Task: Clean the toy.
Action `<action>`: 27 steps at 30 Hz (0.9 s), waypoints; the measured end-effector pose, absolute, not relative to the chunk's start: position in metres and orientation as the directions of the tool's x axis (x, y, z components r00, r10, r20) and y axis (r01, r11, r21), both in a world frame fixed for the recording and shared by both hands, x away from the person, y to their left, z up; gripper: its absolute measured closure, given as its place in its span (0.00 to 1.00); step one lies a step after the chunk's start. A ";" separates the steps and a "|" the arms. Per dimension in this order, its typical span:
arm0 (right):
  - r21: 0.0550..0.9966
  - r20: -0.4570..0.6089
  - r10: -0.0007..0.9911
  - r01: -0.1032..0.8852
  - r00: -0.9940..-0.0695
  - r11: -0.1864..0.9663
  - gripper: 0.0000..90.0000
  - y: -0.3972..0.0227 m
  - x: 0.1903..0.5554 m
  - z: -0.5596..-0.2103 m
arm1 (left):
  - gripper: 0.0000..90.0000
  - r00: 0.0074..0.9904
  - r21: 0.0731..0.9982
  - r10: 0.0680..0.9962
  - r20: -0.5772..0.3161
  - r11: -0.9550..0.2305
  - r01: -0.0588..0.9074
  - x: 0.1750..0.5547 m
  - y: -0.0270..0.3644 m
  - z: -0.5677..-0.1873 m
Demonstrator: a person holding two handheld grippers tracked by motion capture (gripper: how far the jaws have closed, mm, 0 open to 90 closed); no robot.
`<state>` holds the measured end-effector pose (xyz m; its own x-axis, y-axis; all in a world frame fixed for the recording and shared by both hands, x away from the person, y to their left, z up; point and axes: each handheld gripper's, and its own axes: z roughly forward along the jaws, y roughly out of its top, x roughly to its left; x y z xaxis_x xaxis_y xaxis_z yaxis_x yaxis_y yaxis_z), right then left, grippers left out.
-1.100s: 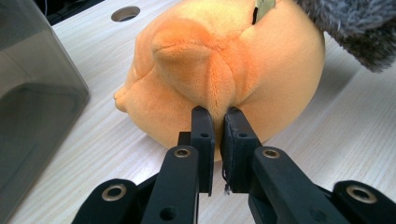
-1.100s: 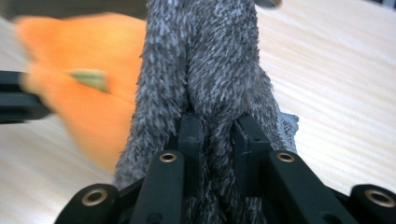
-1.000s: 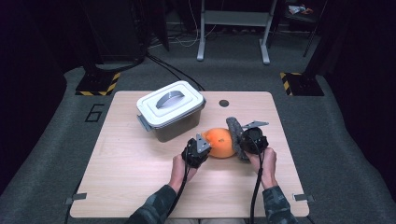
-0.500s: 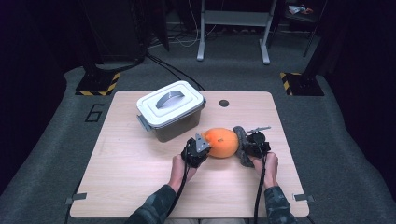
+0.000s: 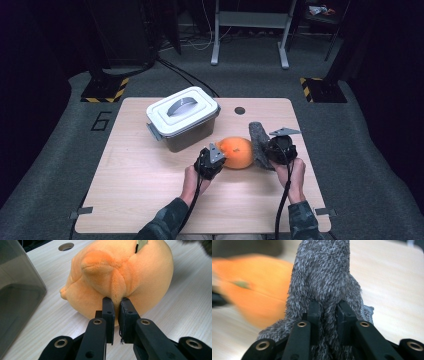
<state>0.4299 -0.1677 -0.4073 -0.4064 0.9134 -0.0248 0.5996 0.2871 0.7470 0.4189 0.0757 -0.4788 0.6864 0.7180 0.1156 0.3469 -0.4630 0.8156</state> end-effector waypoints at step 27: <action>0.715 -0.038 0.882 0.603 -0.470 0.352 0.84 -0.120 0.442 -0.417 | 0.44 0.639 0.785 0.734 0.230 -0.528 0.324 0.420 0.060 -0.497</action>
